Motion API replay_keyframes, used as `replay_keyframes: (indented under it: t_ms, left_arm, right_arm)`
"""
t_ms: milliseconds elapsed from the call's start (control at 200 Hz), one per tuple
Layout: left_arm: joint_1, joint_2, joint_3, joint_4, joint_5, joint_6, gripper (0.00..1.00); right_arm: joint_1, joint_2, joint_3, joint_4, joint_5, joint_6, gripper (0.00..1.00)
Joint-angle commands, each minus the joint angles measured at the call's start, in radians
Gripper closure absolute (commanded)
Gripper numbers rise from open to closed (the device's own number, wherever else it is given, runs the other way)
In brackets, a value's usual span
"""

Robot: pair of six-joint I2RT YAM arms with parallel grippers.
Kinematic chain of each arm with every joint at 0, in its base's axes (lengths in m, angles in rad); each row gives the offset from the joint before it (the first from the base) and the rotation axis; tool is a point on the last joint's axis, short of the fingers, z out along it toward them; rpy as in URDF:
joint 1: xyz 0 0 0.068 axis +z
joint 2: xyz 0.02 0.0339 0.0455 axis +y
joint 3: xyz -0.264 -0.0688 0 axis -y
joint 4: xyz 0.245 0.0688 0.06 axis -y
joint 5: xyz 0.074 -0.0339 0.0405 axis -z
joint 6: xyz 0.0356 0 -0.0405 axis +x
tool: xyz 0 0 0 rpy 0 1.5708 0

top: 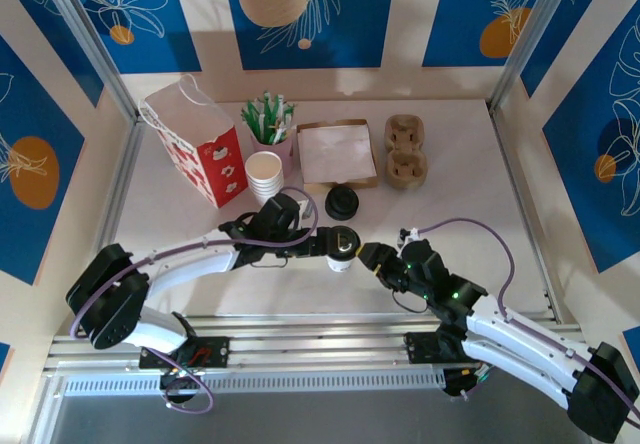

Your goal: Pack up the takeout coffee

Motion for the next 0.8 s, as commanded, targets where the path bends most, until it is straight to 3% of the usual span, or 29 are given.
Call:
replay_keyframes:
  t_ms: [0, 495, 795]
  left_arm:
    - [-0.022, 0.056, -0.067, -0.095, -0.017, -0.008, 0.06]
    - [-0.030, 0.083, -0.134, -0.017, -0.007, -0.035, 0.06]
    - [-0.030, 0.047, -0.140, -0.029, -0.014, -0.024, 0.06]
  right_arm:
    - [-0.009, 0.023, -0.002, -0.222, 0.095, 0.051, 0.45]
    - [-0.012, 0.220, 0.069, -0.272, 0.080, 0.019, 0.45]
    - [-0.025, 0.134, 0.163, -0.397, 0.132, -0.051, 0.42]
